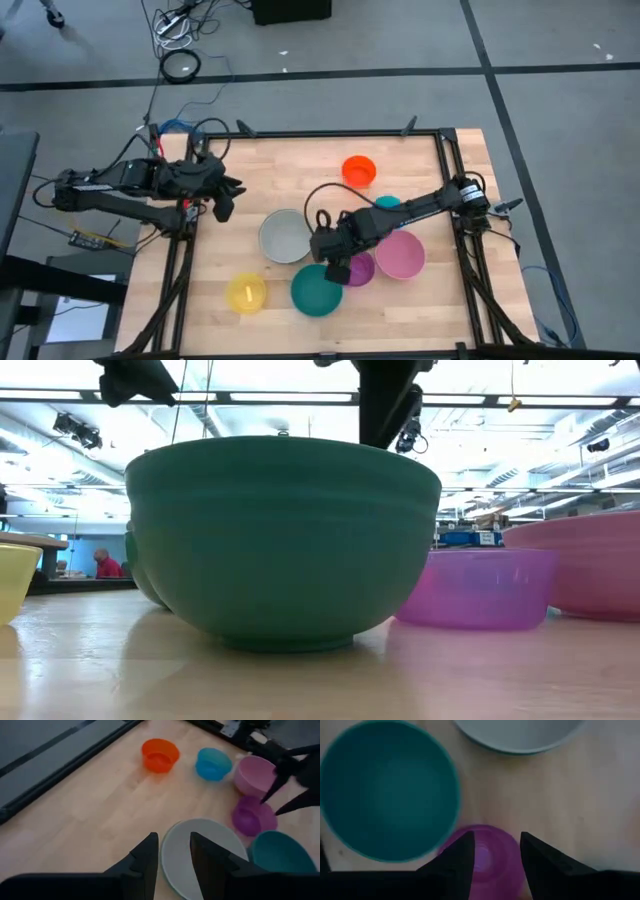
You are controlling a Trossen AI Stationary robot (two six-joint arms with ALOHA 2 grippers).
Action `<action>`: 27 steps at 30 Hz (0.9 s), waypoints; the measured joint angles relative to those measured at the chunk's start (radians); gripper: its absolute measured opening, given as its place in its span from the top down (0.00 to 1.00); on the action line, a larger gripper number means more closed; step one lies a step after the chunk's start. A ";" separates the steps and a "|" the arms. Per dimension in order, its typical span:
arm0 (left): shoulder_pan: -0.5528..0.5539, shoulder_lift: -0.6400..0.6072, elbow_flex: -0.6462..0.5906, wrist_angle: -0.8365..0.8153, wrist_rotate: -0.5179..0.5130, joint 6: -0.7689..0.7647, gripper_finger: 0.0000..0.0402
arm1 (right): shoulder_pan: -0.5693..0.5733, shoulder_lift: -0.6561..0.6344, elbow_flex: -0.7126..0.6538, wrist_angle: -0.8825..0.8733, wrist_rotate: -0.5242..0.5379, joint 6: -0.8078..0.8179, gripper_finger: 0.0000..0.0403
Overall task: Nest bowls inside each other
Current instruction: Stack the dark green bowl on top of the gray bowl
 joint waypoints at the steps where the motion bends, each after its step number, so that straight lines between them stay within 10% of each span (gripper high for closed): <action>1: -0.010 0.000 0.000 0.005 0.000 -0.004 0.70 | 0.000 0.000 -0.015 0.026 -0.014 0.012 0.64; 27: -0.136 0.000 0.000 0.008 -0.002 0.012 0.70 | -0.001 0.012 -0.307 0.488 -0.131 0.170 0.64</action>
